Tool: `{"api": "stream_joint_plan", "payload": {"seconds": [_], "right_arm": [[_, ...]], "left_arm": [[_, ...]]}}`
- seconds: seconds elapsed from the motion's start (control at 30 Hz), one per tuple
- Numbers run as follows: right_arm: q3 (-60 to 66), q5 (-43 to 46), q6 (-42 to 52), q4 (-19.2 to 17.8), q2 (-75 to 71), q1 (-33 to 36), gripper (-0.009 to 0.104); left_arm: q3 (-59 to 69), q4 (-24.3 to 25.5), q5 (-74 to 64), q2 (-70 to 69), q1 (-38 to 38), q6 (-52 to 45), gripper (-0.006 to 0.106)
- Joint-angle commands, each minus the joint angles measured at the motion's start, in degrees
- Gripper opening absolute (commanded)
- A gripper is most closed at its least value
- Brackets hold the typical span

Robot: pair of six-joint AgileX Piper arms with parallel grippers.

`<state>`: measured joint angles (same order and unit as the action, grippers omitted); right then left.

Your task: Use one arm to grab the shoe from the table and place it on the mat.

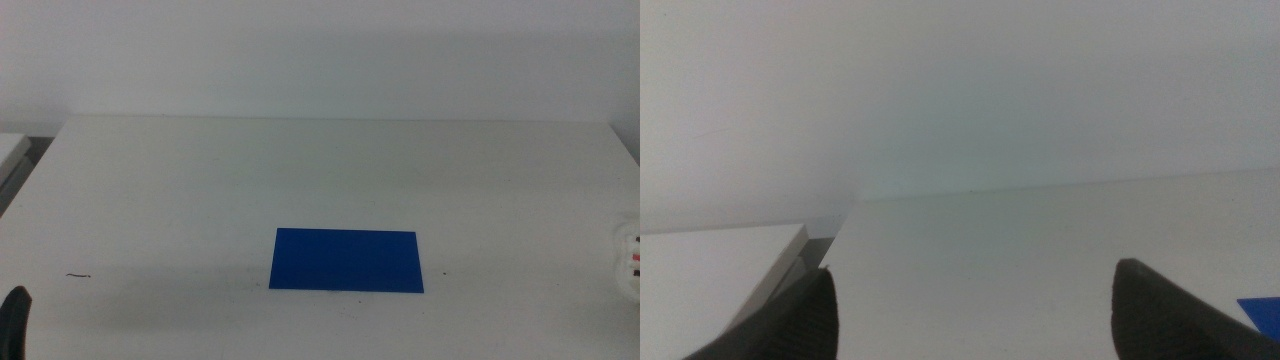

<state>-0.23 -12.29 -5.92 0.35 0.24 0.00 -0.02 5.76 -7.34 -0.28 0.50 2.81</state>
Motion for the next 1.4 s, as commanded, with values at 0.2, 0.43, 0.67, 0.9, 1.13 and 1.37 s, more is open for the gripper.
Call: {"api": "stream_joint_plan", "payload": {"seconds": [0.2,0.43,0.67,0.9,1.13,1.37], "right_arm": [[0.23,-1.62,0.29,-0.35,-0.24,0.0,0.093],[0.23,-3.18,0.29,-0.35,-0.24,0.0,0.093],[0.23,-4.45,0.29,-0.35,-0.24,0.0,0.093],[-6.52,-9.29,-2.27,1.18,0.47,0.0,0.093],[-17.86,-17.67,-12.5,1.49,16.5,0.0,0.093],[-41.54,-47.17,-11.25,-6.46,35.69,0.0,0.093]], "left_arm": [[0.02,-0.23,0.71,0.28,0.02,0.08,0.094],[0.02,-0.23,0.71,0.28,0.02,0.08,0.094],[0.02,-0.23,0.71,0.28,0.02,0.08,0.094],[0.02,-0.23,0.71,0.28,0.02,0.08,0.094],[0.02,-0.23,0.71,0.28,0.02,0.08,0.094],[0.02,-0.23,0.71,0.28,0.02,0.08,0.094]]}}
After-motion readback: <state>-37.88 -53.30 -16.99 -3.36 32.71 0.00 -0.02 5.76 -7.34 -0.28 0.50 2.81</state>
